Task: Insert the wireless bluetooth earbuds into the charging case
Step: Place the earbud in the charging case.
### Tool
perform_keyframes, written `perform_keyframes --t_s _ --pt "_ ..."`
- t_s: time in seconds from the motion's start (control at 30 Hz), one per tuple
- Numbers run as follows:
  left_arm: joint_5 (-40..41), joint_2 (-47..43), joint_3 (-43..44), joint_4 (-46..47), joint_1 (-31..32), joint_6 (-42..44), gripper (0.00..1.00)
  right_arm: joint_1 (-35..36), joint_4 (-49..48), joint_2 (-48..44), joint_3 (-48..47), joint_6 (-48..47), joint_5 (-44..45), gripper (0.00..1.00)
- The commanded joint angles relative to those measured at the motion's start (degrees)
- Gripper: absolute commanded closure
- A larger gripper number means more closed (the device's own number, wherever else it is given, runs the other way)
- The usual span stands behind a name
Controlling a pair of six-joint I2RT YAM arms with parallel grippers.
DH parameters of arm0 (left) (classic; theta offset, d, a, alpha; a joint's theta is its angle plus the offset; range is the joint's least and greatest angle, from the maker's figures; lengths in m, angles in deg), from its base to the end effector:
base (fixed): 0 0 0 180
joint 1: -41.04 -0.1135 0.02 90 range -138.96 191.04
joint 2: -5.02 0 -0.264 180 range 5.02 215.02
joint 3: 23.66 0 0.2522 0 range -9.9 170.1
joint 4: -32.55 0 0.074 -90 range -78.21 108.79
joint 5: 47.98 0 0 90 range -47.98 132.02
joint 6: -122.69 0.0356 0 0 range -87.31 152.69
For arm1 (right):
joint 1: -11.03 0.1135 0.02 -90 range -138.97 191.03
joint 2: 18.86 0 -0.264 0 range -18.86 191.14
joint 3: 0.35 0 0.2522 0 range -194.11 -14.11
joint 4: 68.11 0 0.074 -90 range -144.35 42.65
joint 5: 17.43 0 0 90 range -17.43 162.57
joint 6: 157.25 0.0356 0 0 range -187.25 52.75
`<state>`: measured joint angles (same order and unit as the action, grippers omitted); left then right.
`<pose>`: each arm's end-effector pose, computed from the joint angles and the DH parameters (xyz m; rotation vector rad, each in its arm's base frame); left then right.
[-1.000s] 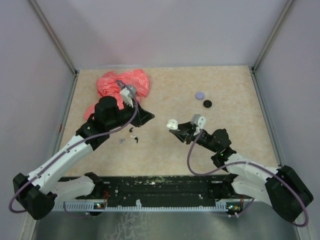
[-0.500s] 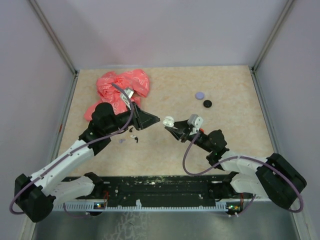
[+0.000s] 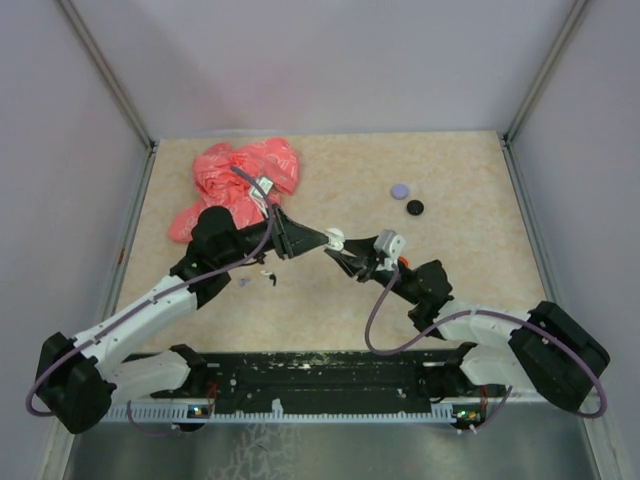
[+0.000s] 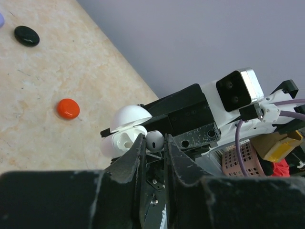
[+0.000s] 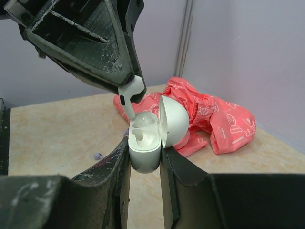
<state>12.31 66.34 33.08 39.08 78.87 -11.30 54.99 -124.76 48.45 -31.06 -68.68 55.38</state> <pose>0.1863 -0.1670 0.3285 0.3729 1.7151 -1.4861 0.1526 0.1617 0.2437 -0.7320 1.0498 0.8247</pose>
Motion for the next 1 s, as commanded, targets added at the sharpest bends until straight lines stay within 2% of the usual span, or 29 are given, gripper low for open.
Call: perform_keyframes --t_s 0.0,0.2,0.63,0.97 --pt "-1.6 1.6 -0.2 5.4 1.0 -2.1 0.80 0.8 -4.5 0.7 -2.4 -0.8 0.7 1.00" --pt "-1.7 3.0 0.0 7.6 2.3 -3.2 0.80 1.1 -3.9 0.5 -2.5 -1.9 1.1 1.00" --pt "1.3 3.2 0.1 3.1 2.9 -0.9 0.80 1.2 -4.3 -0.3 -2.3 -2.0 1.1 1.00" --pt "2.5 4.1 -0.5 3.0 3.3 -0.6 0.80 1.3 -4.3 -0.6 -2.2 -2.0 0.7 1.00"
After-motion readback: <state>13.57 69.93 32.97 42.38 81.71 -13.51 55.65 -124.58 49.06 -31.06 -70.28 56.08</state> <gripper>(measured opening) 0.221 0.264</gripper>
